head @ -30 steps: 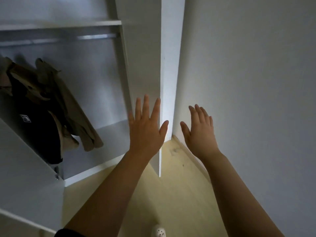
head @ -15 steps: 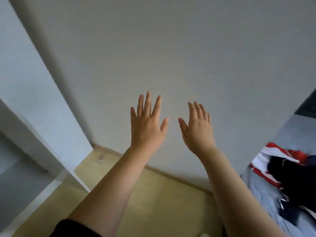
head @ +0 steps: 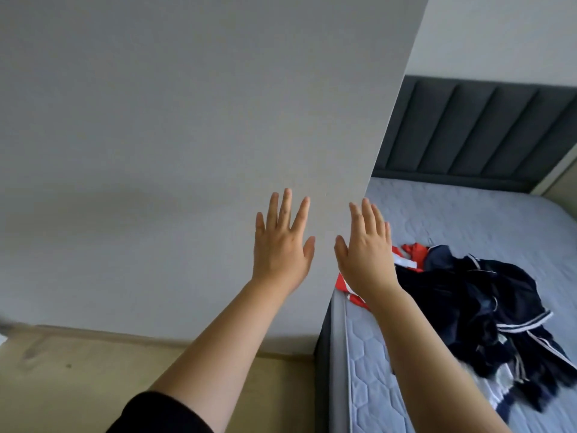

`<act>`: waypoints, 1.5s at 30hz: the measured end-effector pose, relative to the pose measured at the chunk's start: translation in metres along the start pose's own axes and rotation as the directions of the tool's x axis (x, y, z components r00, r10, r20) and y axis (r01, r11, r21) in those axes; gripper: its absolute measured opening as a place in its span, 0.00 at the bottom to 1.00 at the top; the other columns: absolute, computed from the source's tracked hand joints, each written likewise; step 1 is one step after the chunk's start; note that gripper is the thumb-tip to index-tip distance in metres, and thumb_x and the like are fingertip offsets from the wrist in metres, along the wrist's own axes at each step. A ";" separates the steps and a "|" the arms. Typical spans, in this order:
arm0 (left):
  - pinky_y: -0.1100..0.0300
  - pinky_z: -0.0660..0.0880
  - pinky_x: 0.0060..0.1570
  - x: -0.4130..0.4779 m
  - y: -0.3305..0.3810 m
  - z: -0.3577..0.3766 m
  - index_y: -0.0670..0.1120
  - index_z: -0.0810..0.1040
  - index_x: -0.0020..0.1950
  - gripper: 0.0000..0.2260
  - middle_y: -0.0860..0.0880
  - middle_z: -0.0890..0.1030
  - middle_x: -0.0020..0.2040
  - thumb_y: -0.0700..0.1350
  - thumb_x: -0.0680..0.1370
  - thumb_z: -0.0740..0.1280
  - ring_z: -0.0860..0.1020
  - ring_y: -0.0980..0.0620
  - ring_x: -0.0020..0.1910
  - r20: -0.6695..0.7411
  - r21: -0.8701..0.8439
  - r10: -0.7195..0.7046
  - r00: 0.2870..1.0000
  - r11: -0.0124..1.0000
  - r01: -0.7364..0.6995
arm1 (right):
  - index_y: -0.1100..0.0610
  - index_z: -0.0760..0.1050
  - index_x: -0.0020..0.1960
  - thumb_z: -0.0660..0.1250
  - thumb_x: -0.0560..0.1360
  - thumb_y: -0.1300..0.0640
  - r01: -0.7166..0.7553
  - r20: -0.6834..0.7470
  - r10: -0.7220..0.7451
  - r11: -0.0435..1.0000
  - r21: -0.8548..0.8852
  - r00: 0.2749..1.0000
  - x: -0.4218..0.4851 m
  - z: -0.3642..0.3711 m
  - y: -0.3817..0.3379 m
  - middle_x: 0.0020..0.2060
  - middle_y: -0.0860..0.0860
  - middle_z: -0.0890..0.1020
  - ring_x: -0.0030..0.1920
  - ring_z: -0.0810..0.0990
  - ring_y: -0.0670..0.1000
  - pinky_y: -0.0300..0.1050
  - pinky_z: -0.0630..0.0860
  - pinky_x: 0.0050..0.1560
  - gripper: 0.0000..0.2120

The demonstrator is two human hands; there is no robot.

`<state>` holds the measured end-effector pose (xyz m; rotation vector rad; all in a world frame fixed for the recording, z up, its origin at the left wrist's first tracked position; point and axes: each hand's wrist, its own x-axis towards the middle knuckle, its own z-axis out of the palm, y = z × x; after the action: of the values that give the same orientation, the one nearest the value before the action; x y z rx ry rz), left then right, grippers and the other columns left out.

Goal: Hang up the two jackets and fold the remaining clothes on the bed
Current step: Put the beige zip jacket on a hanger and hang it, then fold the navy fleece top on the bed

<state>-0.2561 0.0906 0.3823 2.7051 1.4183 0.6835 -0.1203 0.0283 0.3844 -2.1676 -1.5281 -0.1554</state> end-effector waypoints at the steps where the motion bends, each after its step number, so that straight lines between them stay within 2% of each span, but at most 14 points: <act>1: 0.47 0.42 0.73 0.005 0.002 0.017 0.52 0.43 0.78 0.29 0.45 0.41 0.78 0.55 0.81 0.54 0.39 0.44 0.76 -0.002 -0.009 0.011 1.000 1.000 -0.011 | 0.56 0.48 0.77 0.56 0.80 0.52 -0.009 -0.006 0.010 1.000 0.018 1.000 0.004 0.013 0.011 0.77 0.54 0.48 0.77 0.43 0.54 0.49 0.39 0.72 0.30; 4: 0.44 0.47 0.72 0.010 0.001 0.073 0.51 0.46 0.78 0.31 0.44 0.44 0.78 0.52 0.80 0.58 0.42 0.43 0.76 -0.033 -0.003 0.079 0.996 0.997 -0.079 | 0.58 0.47 0.77 0.59 0.79 0.55 -0.020 -0.049 0.025 0.996 0.088 0.998 0.011 0.062 0.040 0.77 0.55 0.49 0.77 0.46 0.54 0.51 0.44 0.75 0.32; 8: 0.38 0.58 0.67 0.009 -0.018 0.157 0.46 0.57 0.76 0.32 0.39 0.56 0.76 0.46 0.75 0.67 0.55 0.36 0.75 -0.148 0.026 0.173 0.974 0.985 -0.171 | 0.61 0.49 0.76 0.62 0.77 0.60 0.012 -0.121 0.007 0.987 0.160 0.993 0.008 0.143 0.073 0.76 0.57 0.53 0.76 0.51 0.56 0.52 0.51 0.75 0.33; 14: 0.39 0.56 0.69 -0.018 -0.046 0.280 0.49 0.45 0.77 0.36 0.40 0.52 0.77 0.46 0.77 0.65 0.51 0.39 0.76 -0.170 0.043 0.142 0.975 0.990 -0.137 | 0.61 0.50 0.77 0.62 0.76 0.62 0.111 -0.171 -0.080 0.977 0.180 0.982 -0.022 0.255 0.128 0.76 0.56 0.55 0.75 0.54 0.55 0.47 0.52 0.73 0.34; 17: 0.43 0.51 0.71 -0.036 -0.048 0.326 0.54 0.28 0.70 0.37 0.43 0.41 0.78 0.50 0.80 0.59 0.42 0.43 0.77 -0.072 0.134 0.133 0.988 0.983 -0.123 | 0.59 0.49 0.77 0.61 0.76 0.63 0.138 -0.103 -0.115 0.956 0.259 0.988 -0.044 0.291 0.153 0.76 0.53 0.56 0.75 0.55 0.52 0.42 0.53 0.72 0.34; 19: 0.45 0.48 0.72 -0.050 -0.036 0.345 0.54 0.25 0.68 0.36 0.45 0.37 0.77 0.51 0.81 0.56 0.39 0.45 0.76 -0.001 0.173 0.111 0.994 0.979 -0.109 | 0.58 0.48 0.77 0.60 0.76 0.63 0.128 -0.047 -0.119 0.933 0.337 0.992 -0.062 0.303 0.168 0.76 0.52 0.57 0.74 0.58 0.52 0.41 0.58 0.70 0.34; 24: 0.46 0.46 0.73 -0.098 0.019 0.370 0.52 0.31 0.75 0.33 0.45 0.37 0.77 0.51 0.81 0.54 0.40 0.44 0.76 0.066 0.220 0.063 0.996 0.972 -0.076 | 0.57 0.48 0.77 0.60 0.76 0.63 0.128 0.008 -0.142 0.913 0.388 0.990 -0.111 0.292 0.217 0.75 0.52 0.59 0.70 0.65 0.54 0.51 0.67 0.67 0.34; 26: 0.46 0.47 0.73 -0.116 0.045 0.380 0.52 0.33 0.76 0.33 0.45 0.38 0.77 0.50 0.81 0.55 0.41 0.44 0.76 0.075 0.223 0.033 0.997 0.974 -0.049 | 0.56 0.50 0.77 0.60 0.75 0.63 0.128 -0.006 -0.137 0.909 0.396 0.991 -0.130 0.282 0.245 0.74 0.52 0.61 0.69 0.67 0.54 0.48 0.69 0.65 0.33; 29: 0.45 0.48 0.73 -0.135 0.091 0.397 0.51 0.37 0.77 0.33 0.45 0.40 0.78 0.49 0.81 0.56 0.43 0.43 0.77 0.090 0.167 0.021 0.996 0.985 -0.035 | 0.58 0.51 0.76 0.61 0.75 0.64 0.103 0.021 -0.118 0.930 0.353 0.993 -0.161 0.275 0.293 0.73 0.54 0.62 0.70 0.64 0.53 0.44 0.65 0.66 0.33; 33: 0.46 0.48 0.73 -0.147 0.144 0.428 0.51 0.39 0.77 0.33 0.45 0.42 0.78 0.49 0.80 0.58 0.43 0.45 0.77 0.126 0.059 0.029 0.992 0.998 -0.037 | 0.60 0.50 0.76 0.61 0.76 0.63 -0.012 0.160 -0.035 0.958 0.285 0.986 -0.196 0.287 0.360 0.75 0.55 0.58 0.73 0.57 0.54 0.44 0.57 0.71 0.32; 36: 0.46 0.49 0.73 -0.155 0.169 0.463 0.51 0.38 0.77 0.33 0.45 0.41 0.78 0.49 0.80 0.58 0.43 0.46 0.77 0.202 0.000 0.043 0.978 0.999 -0.044 | 0.59 0.50 0.76 0.59 0.76 0.62 -0.171 0.258 0.100 0.948 0.270 0.961 -0.210 0.308 0.401 0.75 0.54 0.57 0.74 0.56 0.54 0.47 0.59 0.71 0.32; 39: 0.46 0.49 0.73 -0.163 0.180 0.503 0.52 0.37 0.77 0.33 0.45 0.40 0.78 0.48 0.81 0.57 0.42 0.47 0.77 0.315 -0.038 0.043 0.948 0.999 -0.033 | 0.60 0.54 0.75 0.60 0.75 0.62 -0.298 0.337 0.199 0.914 0.274 0.920 -0.221 0.334 0.427 0.73 0.54 0.60 0.72 0.58 0.54 0.48 0.60 0.68 0.30; 42: 0.46 0.48 0.73 -0.172 0.176 0.541 0.53 0.37 0.77 0.33 0.46 0.40 0.78 0.48 0.81 0.58 0.42 0.46 0.77 0.432 -0.071 0.012 0.902 0.997 0.020 | 0.60 0.61 0.70 0.62 0.73 0.63 -0.304 0.337 0.223 0.929 0.209 0.915 -0.224 0.360 0.442 0.71 0.55 0.62 0.70 0.61 0.57 0.48 0.60 0.67 0.26; 45: 0.47 0.47 0.73 -0.182 0.159 0.576 0.54 0.38 0.77 0.33 0.47 0.41 0.78 0.48 0.81 0.58 0.43 0.45 0.77 0.507 -0.108 -0.027 0.862 0.990 0.095 | 0.60 0.62 0.70 0.63 0.74 0.59 -0.296 0.327 0.256 0.952 0.080 0.910 -0.210 0.381 0.452 0.74 0.57 0.56 0.73 0.56 0.57 0.51 0.57 0.71 0.25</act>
<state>-0.0007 -0.0378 -0.1734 2.4613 1.2606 0.0390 0.1465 -0.1004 -0.1685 -2.3564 -1.3223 0.3900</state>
